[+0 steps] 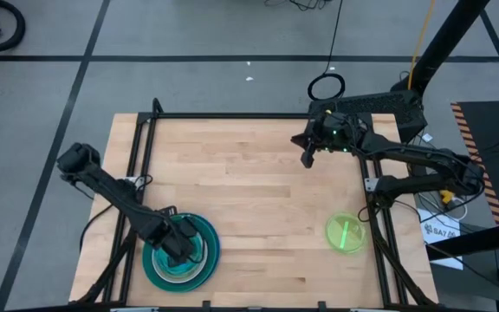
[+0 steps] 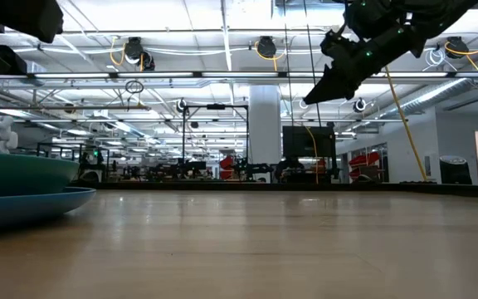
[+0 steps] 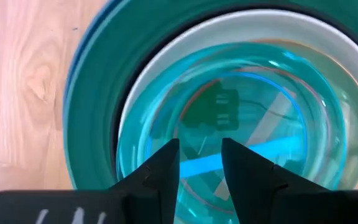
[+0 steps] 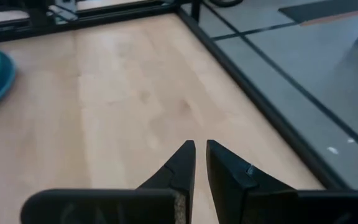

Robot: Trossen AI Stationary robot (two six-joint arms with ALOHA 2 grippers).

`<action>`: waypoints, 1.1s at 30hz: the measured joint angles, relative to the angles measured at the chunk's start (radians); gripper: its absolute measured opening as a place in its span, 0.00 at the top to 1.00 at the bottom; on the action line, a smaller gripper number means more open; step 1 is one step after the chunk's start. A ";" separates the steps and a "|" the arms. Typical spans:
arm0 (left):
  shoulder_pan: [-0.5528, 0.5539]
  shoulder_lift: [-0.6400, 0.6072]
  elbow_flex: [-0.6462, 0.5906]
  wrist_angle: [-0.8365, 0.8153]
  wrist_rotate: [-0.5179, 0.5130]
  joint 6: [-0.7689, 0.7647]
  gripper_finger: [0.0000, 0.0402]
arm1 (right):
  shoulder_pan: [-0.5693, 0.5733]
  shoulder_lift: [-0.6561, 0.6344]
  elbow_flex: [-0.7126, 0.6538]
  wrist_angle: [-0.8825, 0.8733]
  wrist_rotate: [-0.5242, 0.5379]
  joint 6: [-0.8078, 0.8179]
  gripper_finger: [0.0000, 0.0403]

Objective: Stack plastic plates
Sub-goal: Stack the light blue plate on top of the orange plate

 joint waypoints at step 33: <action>-0.132 0.094 0.000 0.113 -0.074 -0.087 0.68 | 0.299 0.000 0.000 0.015 0.016 0.127 0.92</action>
